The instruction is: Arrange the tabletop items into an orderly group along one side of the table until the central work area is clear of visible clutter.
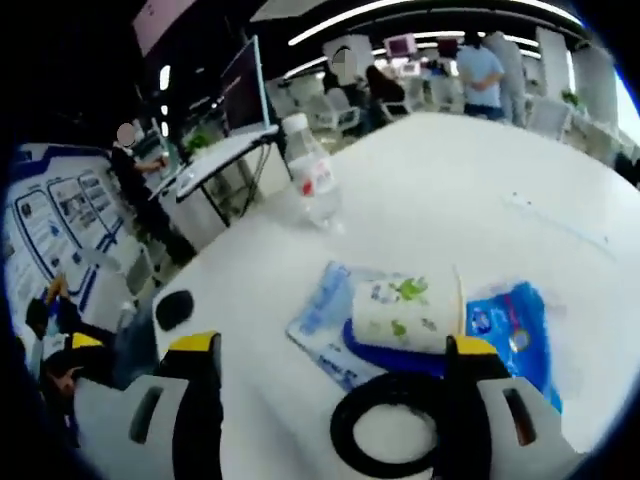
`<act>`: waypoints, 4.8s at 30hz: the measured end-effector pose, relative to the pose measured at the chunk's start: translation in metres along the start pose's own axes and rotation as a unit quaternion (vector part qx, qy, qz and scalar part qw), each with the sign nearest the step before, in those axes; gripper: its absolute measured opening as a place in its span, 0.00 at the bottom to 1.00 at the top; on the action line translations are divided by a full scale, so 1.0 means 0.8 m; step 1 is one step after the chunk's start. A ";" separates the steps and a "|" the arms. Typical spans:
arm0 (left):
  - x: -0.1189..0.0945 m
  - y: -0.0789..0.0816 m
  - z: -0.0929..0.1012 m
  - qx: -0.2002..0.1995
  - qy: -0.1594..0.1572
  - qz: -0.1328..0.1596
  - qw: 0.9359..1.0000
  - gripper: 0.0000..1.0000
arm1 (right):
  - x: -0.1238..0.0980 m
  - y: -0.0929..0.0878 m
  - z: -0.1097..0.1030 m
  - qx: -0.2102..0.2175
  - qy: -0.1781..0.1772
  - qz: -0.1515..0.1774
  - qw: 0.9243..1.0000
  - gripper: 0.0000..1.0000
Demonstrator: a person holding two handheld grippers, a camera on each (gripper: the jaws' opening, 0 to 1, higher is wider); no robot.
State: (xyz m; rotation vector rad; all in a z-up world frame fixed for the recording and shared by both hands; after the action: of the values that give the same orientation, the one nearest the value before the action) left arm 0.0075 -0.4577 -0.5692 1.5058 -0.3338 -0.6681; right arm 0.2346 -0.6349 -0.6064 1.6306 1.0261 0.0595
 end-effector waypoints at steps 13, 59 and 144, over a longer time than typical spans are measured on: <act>-0.001 0.000 0.005 0.005 -0.016 -0.004 1.000 0.99 | 0.002 -0.010 -0.008 0.136 -0.034 0.040 0.989 0.89; 0.002 -0.006 0.008 0.043 -0.029 -0.025 0.998 0.99 | 0.026 0.002 0.018 0.498 -0.194 0.125 0.836 0.88; 0.001 -0.006 0.005 0.028 -0.018 -0.017 0.999 0.99 | 0.043 0.025 0.016 0.588 -0.184 0.121 0.779 0.80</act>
State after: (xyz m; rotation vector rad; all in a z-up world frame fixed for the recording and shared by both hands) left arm 0.0050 -0.4611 -0.5740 1.5576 -0.3567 -0.7183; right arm 0.2740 -0.6226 -0.6105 2.7395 0.4897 -0.8687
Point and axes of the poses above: the point that each gripper's makers call its tool centre point, and the gripper's own axes: x roughly forward along the fingers, z roughly to its right, y roughly out of its top, the point moved 9 cm from there along -x, roughly backward along the fingers, and after that the axes turned 11 degrees about z, right-handed, at the moved point
